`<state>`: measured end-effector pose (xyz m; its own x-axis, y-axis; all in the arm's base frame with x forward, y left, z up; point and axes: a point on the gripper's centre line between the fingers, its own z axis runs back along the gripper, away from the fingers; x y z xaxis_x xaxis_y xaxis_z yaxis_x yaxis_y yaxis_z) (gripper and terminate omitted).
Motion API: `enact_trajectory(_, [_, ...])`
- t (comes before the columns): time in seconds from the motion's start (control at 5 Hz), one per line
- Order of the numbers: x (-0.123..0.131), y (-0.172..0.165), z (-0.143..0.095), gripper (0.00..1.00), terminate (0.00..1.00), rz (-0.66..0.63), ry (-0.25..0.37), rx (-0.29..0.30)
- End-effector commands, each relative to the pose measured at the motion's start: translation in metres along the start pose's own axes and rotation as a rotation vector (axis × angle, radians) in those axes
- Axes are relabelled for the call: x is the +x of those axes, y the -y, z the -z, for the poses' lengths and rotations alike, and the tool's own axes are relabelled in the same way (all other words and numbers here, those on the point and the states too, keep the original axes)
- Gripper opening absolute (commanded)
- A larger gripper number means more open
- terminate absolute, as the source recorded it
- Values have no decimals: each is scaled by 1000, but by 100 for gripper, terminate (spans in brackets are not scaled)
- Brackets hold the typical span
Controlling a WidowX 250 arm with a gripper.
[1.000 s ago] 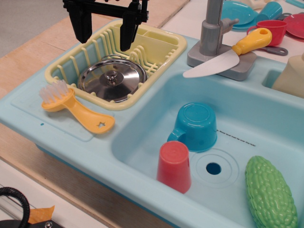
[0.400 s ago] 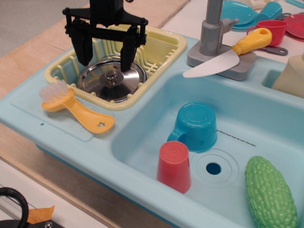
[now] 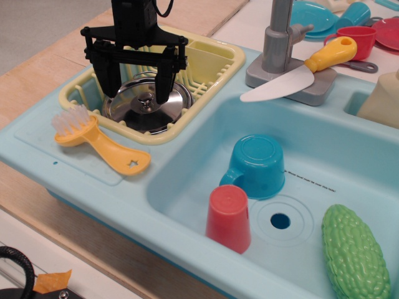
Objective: Take lid off pot or pan
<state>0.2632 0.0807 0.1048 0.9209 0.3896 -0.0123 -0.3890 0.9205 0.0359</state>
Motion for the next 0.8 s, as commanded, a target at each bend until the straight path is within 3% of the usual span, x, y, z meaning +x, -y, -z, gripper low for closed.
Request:
enact_trajectory(0.0, [9, -4, 5, 100, 0, -1, -25, -14])
enact_trajectory(0.2, [9, -5, 9, 0, 0, -5, 1, -42])
enact_trajectory(0.6, [11, -5, 7, 0, 0, 9, -13, -44])
